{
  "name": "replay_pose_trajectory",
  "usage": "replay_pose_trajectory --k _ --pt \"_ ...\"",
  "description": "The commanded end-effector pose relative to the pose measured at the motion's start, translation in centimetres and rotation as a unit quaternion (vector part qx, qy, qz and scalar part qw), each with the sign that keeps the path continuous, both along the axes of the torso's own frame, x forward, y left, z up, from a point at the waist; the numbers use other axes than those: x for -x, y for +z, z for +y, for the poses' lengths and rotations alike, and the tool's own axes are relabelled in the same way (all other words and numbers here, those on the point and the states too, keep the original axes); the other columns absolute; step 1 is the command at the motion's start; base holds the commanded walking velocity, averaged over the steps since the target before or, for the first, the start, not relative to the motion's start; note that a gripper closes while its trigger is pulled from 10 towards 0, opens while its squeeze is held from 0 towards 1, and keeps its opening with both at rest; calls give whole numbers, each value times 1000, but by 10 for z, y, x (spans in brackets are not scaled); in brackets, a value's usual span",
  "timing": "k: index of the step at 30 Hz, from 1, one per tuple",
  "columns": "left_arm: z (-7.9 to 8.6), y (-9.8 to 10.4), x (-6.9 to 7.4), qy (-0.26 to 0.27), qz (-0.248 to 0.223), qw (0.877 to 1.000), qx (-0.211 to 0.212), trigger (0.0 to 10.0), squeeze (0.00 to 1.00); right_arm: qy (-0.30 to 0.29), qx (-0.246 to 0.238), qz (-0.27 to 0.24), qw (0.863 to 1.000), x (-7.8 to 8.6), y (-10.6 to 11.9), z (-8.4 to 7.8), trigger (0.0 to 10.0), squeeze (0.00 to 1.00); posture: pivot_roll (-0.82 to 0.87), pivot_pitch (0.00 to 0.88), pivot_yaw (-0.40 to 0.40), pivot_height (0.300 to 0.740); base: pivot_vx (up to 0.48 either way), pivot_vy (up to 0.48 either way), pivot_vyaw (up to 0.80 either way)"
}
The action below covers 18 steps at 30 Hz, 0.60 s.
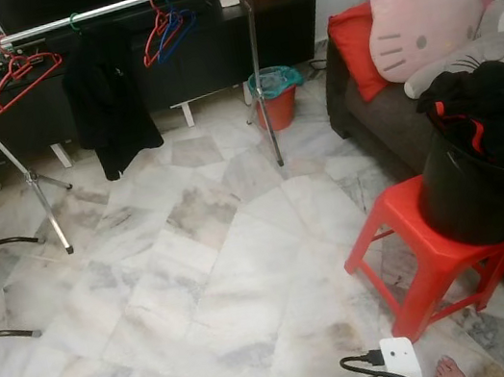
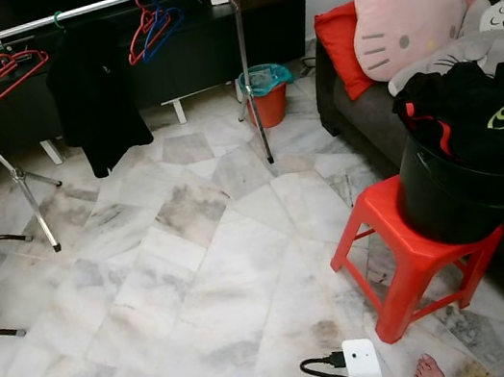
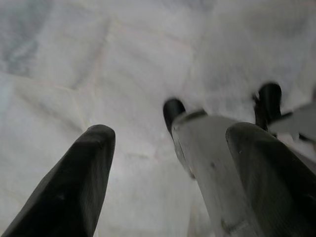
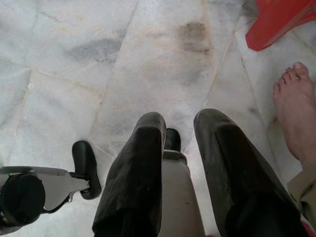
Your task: Hang hanger
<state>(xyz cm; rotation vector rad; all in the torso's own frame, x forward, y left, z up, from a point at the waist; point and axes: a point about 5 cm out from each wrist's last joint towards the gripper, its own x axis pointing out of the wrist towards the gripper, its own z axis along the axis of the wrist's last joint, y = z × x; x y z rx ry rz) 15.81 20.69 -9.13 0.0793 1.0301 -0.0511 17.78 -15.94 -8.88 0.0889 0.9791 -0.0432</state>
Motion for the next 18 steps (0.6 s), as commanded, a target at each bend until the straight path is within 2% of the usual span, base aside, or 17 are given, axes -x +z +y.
replay_pose_trajectory --k 1,4,7,15,18 --pt "3 0 3 23 -16 1000 -4 10000 0 -4 -1 6 1000 4 -2 -1 10000 0 -65 55 -5 740 0 0 0" --pt "3 4 -2 49 -67 997 -4 10000 0 -9 1 8 1000 4 -2 -4 10000 0 -64 57 -8 740 0 0 0" --pt "3 5 -2 54 -77 996 0 10000 0 -11 2 8 1000 4 -2 -4 10000 0 -62 57 -8 740 0 0 0" --pt "2 4 -1 52 -72 996 8 10000 0 -17 -2 5 1000 4 -2 0 10000 0 -65 54 -8 740 0 0 0" --pt "2 3 0 55 -65 996 7 10000 0 -14 -2 13 1000 10 -5 4 10000 0 -66 49 -14 740 0 0 0"
